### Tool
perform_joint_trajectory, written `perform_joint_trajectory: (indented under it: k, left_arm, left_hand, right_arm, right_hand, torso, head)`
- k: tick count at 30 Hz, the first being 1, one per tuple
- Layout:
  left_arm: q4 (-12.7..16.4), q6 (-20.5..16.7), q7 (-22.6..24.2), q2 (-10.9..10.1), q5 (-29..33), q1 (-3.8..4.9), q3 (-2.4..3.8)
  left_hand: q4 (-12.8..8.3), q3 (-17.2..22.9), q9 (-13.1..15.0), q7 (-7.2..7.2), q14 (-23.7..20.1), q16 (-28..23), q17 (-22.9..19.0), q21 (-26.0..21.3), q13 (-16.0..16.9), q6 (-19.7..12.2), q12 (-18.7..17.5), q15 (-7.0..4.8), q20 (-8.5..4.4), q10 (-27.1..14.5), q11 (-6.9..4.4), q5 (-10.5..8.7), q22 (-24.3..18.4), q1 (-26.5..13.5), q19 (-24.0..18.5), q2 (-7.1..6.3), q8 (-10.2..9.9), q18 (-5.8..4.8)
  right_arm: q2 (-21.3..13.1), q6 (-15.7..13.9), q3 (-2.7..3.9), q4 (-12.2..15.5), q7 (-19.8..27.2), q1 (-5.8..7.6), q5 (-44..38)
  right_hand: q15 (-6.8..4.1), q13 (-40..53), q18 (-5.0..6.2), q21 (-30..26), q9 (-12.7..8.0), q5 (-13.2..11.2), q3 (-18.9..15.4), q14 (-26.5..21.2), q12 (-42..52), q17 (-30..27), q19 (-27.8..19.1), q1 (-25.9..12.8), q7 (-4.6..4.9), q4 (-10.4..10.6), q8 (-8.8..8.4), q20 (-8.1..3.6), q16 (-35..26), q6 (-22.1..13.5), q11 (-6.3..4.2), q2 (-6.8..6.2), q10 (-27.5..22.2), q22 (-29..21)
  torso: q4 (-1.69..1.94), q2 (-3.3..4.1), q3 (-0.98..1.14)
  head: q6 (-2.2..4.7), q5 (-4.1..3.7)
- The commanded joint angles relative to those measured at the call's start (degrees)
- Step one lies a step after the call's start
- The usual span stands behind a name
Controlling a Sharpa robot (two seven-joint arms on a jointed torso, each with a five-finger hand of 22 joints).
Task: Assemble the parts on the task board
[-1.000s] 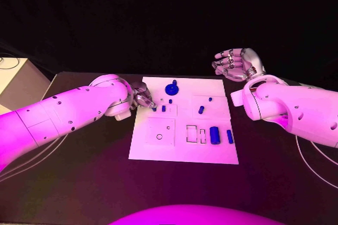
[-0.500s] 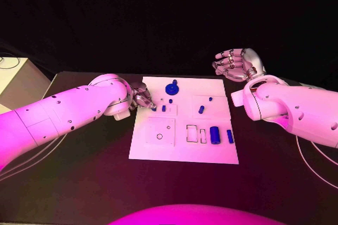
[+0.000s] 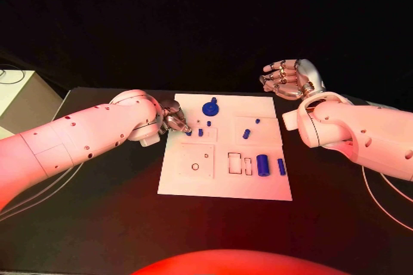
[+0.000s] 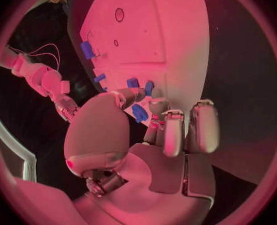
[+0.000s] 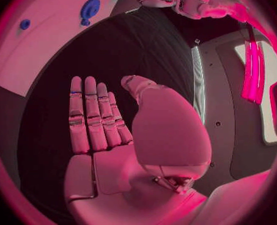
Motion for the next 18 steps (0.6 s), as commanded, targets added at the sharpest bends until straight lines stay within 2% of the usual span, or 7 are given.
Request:
perform_joint_trajectory:
  k: [1, 8, 12, 18]
  left_arm:
    - [0.0, 1.7, 0.2, 0.4, 0.2, -0.06, -0.05]
    - [-0.6, 5.0, -0.3, 0.8, 0.7, -0.04, -0.08]
    - [-0.9, 5.6, -0.5, 1.0, 0.9, -0.03, -0.09]
    - [-1.5, 5.4, -0.6, 1.6, 1.0, -0.02, -0.15]
  left_hand:
    - [-11.0, 11.4, 0.1, -0.23, 4.9, 0.4, 11.6, 0.2, 0.0, 0.5, -0.3, -0.35, 0.02, 0.0, -0.27, 0.09, 0.0, 0.0, 0.2, 0.47, 0.1, -0.73]
    - [-11.0, 11.5, 0.0, -0.22, 4.9, 0.4, 11.7, 0.1, -0.7, 0.5, -0.7, -0.35, 0.01, -0.3, -0.26, 0.05, -0.2, 0.0, 0.1, 0.36, 0.1, -0.69]
    - [-10.9, 11.4, 0.0, -0.19, 4.9, 0.4, 11.7, 0.1, -0.9, 0.5, -0.8, -0.34, 0.01, -0.4, -0.23, 0.00, -0.2, -0.1, 0.1, 0.33, 0.0, -0.70]
    - [-10.6, 11.0, 0.0, -0.19, 4.9, 0.4, 11.7, 0.1, -0.9, 0.5, -0.9, -0.29, 0.04, -0.2, -0.20, -0.07, -0.1, -0.6, 0.1, 0.26, -0.1, -0.71]
  right_arm:
    - [0.0, 0.6, 0.02, 0.1, 0.7, -0.02, -0.3]
    - [0.0, 0.6, 0.02, 0.1, 0.7, -0.02, -0.3]
    - [0.0, 0.6, 0.02, 0.1, 0.7, -0.02, -0.3]
    - [0.0, 0.5, 0.02, 0.2, 0.7, -0.02, -0.3]
  right_hand:
    - [0.07, -0.1, 0.74, 0.1, -0.1, 0.3, 0.2, 0.3, 0.2, -0.1, -0.1, -0.7, 1.06, 0.0, 0.22, -0.09, -0.2, 0.1, 0.01, 0.00, 0.0, -0.1]
    - [0.07, -0.1, 0.74, 0.1, -0.1, 0.3, 0.2, 0.3, 0.2, -0.1, -0.1, -0.7, 1.06, 0.0, 0.22, -0.09, -0.2, 0.1, 0.01, 0.00, 0.0, -0.1]
    - [0.07, -0.1, 0.74, 0.1, -0.1, 0.3, 0.2, 0.3, 0.2, -0.1, -0.1, -0.7, 1.06, 0.0, 0.22, -0.09, -0.2, 0.1, 0.01, 0.00, 0.0, -0.1]
    - [0.07, -0.2, 0.74, 0.2, -0.1, 0.3, 0.3, 0.3, 0.3, -0.1, -0.1, -0.7, 1.06, 0.0, 0.23, -0.09, -0.3, 0.1, 0.01, 0.01, 0.0, -0.2]
  torso:
    - [-0.05, -0.01, 0.02]
    - [-0.03, 0.00, 0.05]
    - [-0.02, -0.03, 0.10]
    - [-0.01, -0.02, 0.02]
  head:
    - [-0.05, 0.04]
    - [0.05, 0.07]
    - [-0.02, 0.07]
    - [0.04, 0.03]
